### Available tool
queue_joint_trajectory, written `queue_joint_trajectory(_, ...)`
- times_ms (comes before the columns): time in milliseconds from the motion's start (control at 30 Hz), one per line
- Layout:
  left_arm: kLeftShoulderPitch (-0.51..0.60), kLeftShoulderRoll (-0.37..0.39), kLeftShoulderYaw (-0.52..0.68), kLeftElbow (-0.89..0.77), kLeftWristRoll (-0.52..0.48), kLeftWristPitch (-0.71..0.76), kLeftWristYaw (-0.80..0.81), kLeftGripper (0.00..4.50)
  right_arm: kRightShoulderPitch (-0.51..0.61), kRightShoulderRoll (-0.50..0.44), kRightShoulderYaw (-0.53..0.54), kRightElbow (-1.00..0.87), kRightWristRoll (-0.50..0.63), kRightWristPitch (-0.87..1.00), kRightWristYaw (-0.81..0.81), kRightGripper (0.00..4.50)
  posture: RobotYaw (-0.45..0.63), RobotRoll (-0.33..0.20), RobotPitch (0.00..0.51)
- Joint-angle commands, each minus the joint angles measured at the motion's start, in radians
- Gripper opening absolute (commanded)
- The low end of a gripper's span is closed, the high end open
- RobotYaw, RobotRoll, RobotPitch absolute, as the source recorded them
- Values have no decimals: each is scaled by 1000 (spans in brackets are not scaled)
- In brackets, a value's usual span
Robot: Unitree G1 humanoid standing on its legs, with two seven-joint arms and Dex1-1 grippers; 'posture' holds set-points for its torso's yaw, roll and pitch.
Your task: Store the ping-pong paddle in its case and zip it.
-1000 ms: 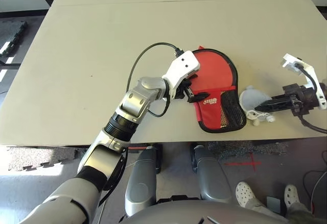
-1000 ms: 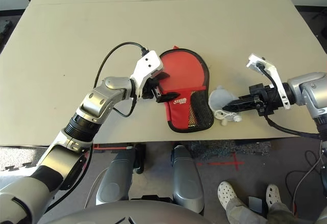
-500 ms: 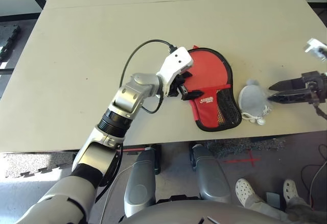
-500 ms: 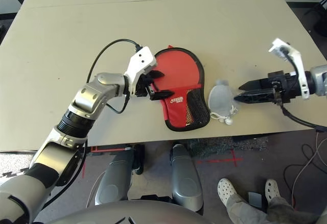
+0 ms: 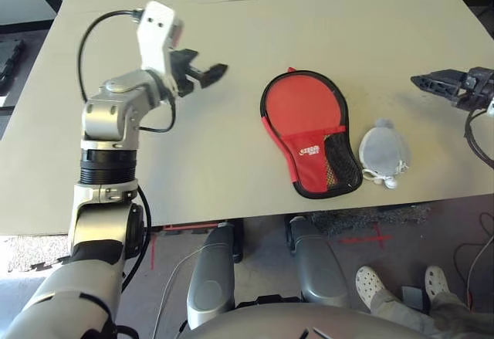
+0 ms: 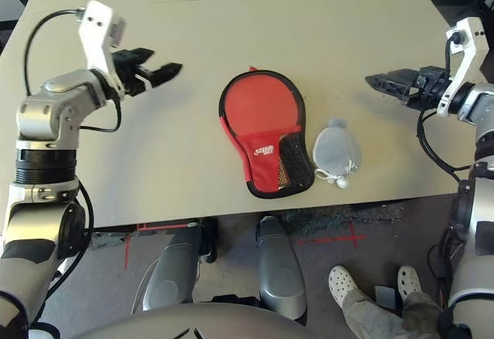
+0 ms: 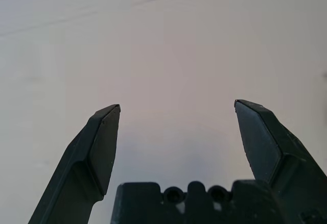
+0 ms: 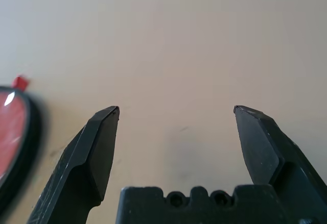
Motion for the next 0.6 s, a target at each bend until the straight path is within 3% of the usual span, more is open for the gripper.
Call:
queue_joint_trajectory(33,46,2,71,81,31,-140,111,4500,-4,23,-69,62,-7,-106,-179,4476,3,0,241)
queue_joint_trajectory(333,88,-5,177,268,53,-516,335,4500,3,59,-129,99,-37,-256,-368,4476,9,0,260)
queue_joint_trajectory(600,118,-3,170,313,50,-597,366,4500,-7,80,-132,106,-75,-275,-382,4476,26,0,276)
